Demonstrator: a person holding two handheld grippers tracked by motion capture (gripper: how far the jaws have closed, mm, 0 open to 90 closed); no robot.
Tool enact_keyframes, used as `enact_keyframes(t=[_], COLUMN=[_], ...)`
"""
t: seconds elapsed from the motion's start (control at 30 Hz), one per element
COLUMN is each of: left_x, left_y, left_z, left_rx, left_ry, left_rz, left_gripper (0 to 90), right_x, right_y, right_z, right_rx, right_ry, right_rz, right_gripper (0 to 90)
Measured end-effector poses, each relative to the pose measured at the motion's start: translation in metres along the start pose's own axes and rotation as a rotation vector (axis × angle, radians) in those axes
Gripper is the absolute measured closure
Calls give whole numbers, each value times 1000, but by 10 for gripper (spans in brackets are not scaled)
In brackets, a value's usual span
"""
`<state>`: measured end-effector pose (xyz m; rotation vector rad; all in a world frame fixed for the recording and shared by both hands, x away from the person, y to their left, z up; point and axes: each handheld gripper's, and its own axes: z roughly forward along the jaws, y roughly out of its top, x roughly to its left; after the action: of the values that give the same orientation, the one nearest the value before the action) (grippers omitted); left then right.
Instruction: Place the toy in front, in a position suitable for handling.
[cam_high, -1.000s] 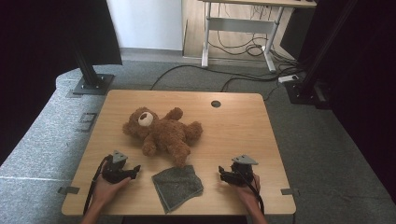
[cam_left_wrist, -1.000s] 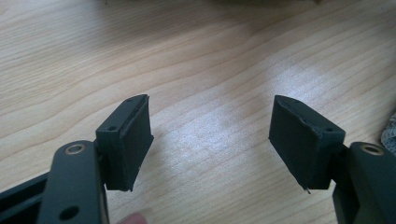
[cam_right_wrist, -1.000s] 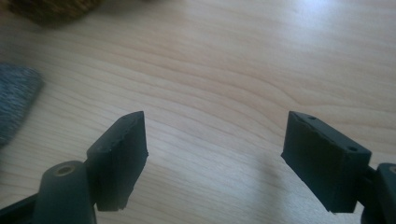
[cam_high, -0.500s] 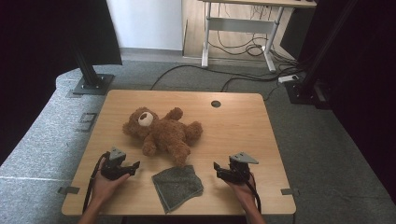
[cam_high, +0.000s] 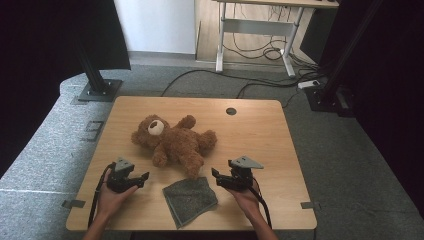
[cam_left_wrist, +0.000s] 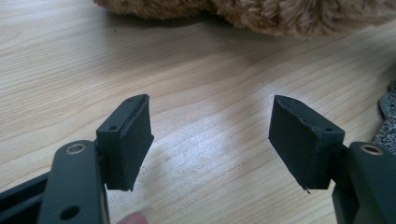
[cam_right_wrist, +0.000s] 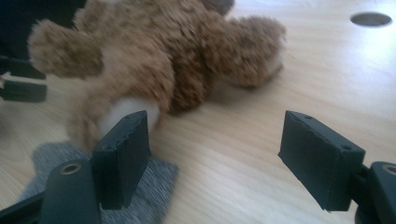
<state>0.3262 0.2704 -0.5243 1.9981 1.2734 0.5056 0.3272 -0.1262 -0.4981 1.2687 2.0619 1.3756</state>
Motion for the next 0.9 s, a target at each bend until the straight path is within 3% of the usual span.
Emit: enact_keyframes(t=[0.13,0.3,0.63,0.73,0.9], left_x=[0,-4,-8,-10,-10], left_y=[2,8,4,4,5], left_z=[-2,-5,0,1,3], left_rx=[-11,-25,-2,0,5], left_ry=[-12,-15,-20,-22,-23], left_rz=[-17,-4,11,18,20], left_gripper=[295,296,296,296,296], right_x=[8,28,52,52,50], right_y=[11,24,23,21,18], right_z=[4,20,61,66,69], right_rx=[-18,-6,88,99,109], right_ry=[27,71,86,71,71], right_rz=[-4,-33,-69,-71,-80], right_gripper=[232,193,152,206,405])
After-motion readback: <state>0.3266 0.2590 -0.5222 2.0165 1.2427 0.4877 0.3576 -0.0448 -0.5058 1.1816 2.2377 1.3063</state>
